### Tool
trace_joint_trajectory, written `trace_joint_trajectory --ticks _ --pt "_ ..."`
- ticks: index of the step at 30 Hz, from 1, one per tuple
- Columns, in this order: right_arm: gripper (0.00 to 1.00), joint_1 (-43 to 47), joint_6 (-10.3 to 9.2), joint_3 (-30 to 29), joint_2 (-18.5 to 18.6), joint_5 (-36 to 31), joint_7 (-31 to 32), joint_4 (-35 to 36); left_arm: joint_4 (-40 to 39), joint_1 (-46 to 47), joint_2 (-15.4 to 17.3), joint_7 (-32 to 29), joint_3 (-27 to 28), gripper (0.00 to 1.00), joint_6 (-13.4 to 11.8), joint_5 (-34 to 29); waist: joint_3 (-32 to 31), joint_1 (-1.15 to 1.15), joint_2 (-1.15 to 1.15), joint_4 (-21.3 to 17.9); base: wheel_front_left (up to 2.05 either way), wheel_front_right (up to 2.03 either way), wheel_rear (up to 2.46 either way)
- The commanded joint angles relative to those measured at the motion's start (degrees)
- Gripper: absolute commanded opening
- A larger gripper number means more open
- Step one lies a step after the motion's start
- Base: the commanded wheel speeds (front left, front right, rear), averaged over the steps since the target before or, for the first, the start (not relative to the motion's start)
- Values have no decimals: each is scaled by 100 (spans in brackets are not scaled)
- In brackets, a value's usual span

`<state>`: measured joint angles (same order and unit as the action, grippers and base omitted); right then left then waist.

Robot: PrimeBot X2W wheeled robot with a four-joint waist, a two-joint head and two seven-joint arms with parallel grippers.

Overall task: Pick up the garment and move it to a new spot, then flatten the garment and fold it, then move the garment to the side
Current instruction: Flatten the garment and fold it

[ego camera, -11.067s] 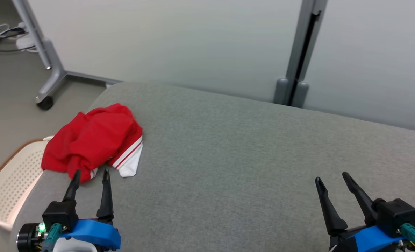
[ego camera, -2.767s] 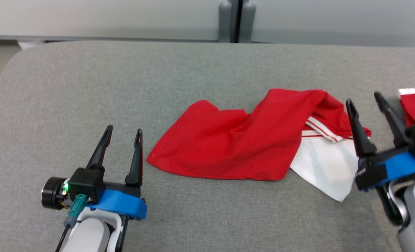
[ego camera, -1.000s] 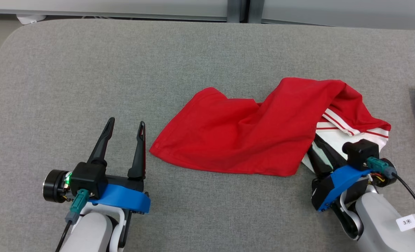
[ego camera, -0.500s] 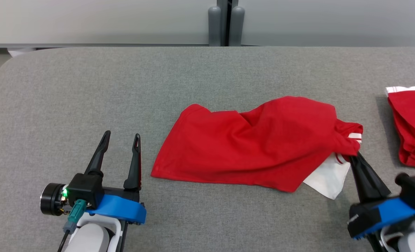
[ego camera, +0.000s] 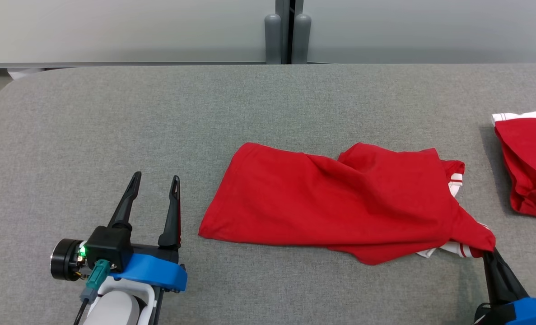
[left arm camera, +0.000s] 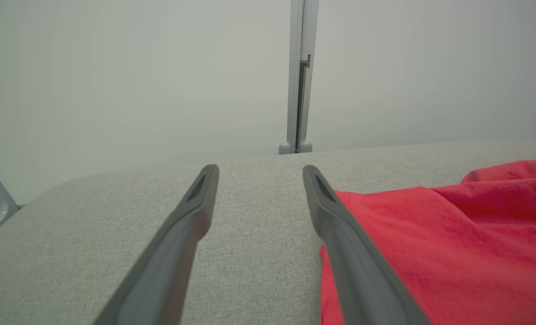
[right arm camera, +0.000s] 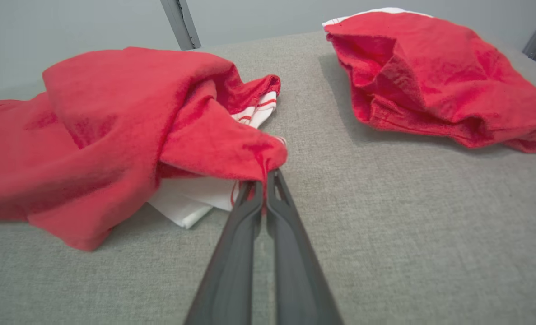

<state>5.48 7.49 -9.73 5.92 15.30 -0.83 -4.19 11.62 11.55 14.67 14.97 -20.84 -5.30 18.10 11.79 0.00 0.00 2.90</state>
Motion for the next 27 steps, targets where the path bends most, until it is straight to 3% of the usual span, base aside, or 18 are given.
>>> trace_joint_trajectory --ticks 1,3,4,5,6,15,21,27 --pt "0 -159 0 -3 51 41 -22 -157 6 -33 30 15 6 100 -25 26 -4 0 0 10 0 0 0" --pt "0 -250 0 31 104 32 -42 -390 16 -35 35 15 -1 100 -21 40 0 0 0 20 0 0 0" --pt "38 -306 0 45 122 39 -95 -481 20 -42 34 15 -10 100 -22 40 -3 0 0 24 0 0 0" --pt "86 -334 0 49 134 18 -141 -538 27 -56 40 15 -15 100 -23 45 -12 0 0 29 0 0 0" --pt "100 -351 0 43 150 -28 -232 -548 36 -72 48 15 -17 100 -27 52 -29 0 0 31 0 0 0" --pt "100 -158 0 237 320 -436 -670 221 36 -367 144 -5 69 100 -144 122 -333 0 0 -80 0 0 0" --pt "100 -29 0 556 301 -622 -373 1027 -79 -594 217 -117 44 100 -221 153 -586 0 0 -141 0 0 0" --pt "100 143 0 620 212 -595 -174 1339 -209 -720 273 -215 6 100 -253 183 -694 0 0 -144 0 0 0"
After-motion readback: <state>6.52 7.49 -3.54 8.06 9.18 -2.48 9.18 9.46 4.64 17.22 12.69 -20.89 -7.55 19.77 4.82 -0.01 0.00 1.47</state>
